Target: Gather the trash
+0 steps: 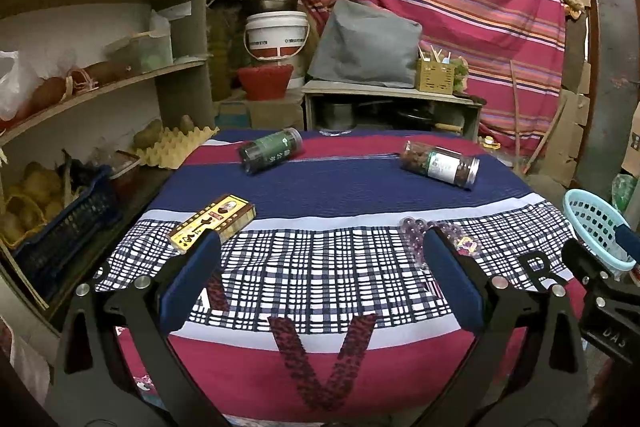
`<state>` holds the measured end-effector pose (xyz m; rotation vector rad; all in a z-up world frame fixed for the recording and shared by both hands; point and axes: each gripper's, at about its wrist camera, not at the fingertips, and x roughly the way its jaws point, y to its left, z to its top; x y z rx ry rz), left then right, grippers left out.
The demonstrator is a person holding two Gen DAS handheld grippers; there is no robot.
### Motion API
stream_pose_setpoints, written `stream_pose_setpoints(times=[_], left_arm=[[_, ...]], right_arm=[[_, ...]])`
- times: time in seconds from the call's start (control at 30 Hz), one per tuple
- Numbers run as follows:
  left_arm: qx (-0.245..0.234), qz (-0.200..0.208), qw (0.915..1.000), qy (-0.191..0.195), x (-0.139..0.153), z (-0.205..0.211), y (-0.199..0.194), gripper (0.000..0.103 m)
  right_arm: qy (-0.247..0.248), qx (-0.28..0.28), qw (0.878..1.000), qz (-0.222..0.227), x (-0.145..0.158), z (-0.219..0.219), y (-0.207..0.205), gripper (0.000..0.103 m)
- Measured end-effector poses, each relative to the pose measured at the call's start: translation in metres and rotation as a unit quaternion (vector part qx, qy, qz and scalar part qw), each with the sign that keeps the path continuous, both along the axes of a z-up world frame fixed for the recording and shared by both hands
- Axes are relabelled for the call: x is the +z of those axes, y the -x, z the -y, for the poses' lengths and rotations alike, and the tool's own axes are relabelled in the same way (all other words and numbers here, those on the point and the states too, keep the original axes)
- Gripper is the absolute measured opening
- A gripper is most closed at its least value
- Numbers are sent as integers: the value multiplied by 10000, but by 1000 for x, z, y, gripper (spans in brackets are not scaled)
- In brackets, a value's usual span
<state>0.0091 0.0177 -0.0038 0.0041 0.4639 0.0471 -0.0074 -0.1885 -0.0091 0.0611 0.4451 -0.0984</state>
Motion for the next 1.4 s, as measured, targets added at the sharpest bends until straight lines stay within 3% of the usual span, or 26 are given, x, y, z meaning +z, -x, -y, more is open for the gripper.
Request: stream_pose_setpoints(times=[1.4], left_arm=[[-12,-53,9999,-138,-5,8,2,98]], right_arm=[[139,-29,9999,57,0,1,4,98]])
